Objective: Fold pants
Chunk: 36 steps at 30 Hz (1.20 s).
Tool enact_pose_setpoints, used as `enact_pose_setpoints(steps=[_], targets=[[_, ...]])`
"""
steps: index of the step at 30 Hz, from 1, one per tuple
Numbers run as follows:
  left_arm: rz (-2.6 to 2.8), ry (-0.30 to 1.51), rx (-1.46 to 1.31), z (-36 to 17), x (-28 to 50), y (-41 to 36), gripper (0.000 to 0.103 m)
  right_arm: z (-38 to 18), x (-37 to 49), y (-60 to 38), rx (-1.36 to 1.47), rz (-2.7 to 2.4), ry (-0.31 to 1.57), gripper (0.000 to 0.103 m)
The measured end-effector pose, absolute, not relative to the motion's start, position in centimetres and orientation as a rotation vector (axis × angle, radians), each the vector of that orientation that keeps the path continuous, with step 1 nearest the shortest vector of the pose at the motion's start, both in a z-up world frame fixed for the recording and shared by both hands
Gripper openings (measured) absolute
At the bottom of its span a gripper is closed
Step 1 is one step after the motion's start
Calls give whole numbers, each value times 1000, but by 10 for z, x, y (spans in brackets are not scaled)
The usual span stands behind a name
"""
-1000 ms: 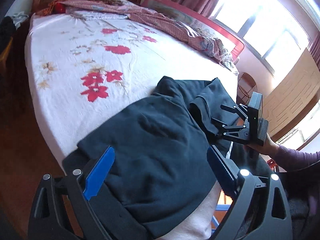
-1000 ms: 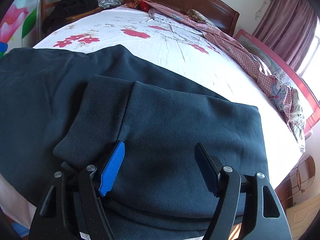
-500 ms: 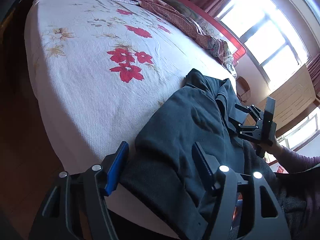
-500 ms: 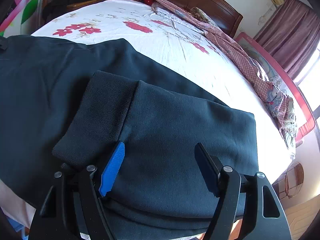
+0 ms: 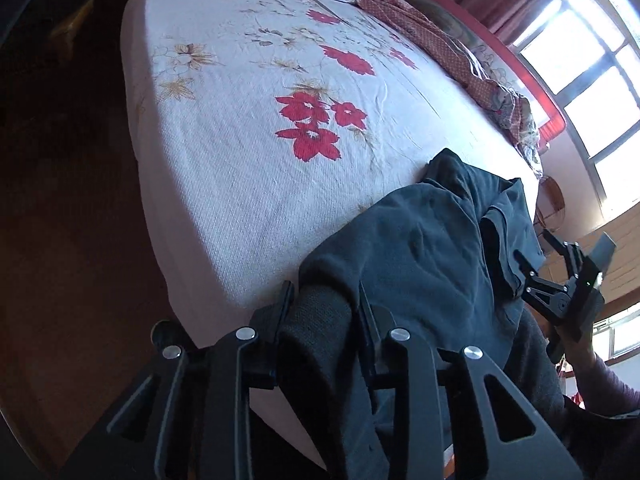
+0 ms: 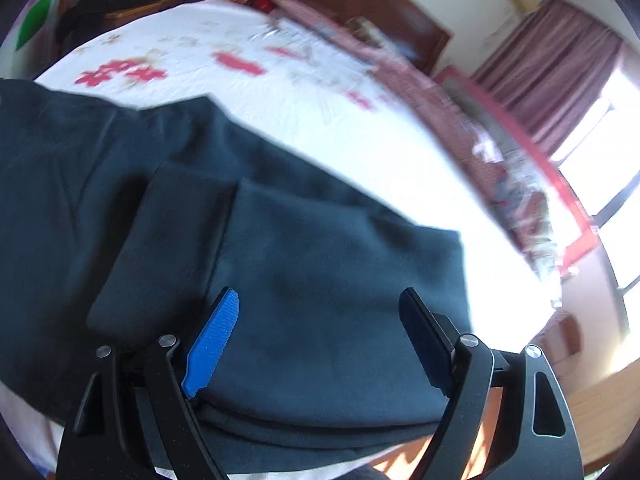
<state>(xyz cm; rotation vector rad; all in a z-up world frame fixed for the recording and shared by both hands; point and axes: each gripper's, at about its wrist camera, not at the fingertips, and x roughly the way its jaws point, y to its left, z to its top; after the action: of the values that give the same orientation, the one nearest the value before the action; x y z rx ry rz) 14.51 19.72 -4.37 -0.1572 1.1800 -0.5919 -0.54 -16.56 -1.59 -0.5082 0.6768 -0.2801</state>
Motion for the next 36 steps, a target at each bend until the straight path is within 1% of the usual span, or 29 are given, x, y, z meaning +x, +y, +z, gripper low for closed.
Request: enact_pose_setpoints(steps=[3,5,9,12,15,17,18,20,22,23,24,26,31,36], targets=[[-558,1219,-140,-39,148,192,27,12,-48,-87,-483,78,533,81],[-551,1237,-149,-41,150,192,27,10,-75,-29,-592,271,447,81],[-540,1255,-170,-42,151,195,27,-21,-99,43,-766,516,409,81],[-540,1257,-170,-42,150,195,27,-38,-98,66,-866,552,381,81],[-544,1260,-180,-42,152,196,27,-57,-81,77,-948,533,414,81],[-549,1263,-186,-43,153,197,27,-65,-73,81,-986,526,431,71],[-551,1264,-186,-43,153,197,28,-69,-71,83,-1007,519,432,70],[-551,1269,-195,-45,155,198,28,-76,-67,89,-1050,517,444,57],[-551,1267,-202,-45,156,198,28,-84,-66,96,-1102,514,449,37],[-549,1271,-207,-46,157,199,28,-86,-70,99,-1124,520,438,31],[-546,1276,-208,-46,157,198,28,-84,-70,98,-1109,529,450,22],[-539,1284,-193,-45,157,196,29,-70,-61,92,-1020,545,495,12],[-532,1283,-189,-24,160,188,29,-16,-53,65,-812,525,496,11],[-587,1236,-104,33,165,145,29,48,-46,7,-609,423,446,9]])
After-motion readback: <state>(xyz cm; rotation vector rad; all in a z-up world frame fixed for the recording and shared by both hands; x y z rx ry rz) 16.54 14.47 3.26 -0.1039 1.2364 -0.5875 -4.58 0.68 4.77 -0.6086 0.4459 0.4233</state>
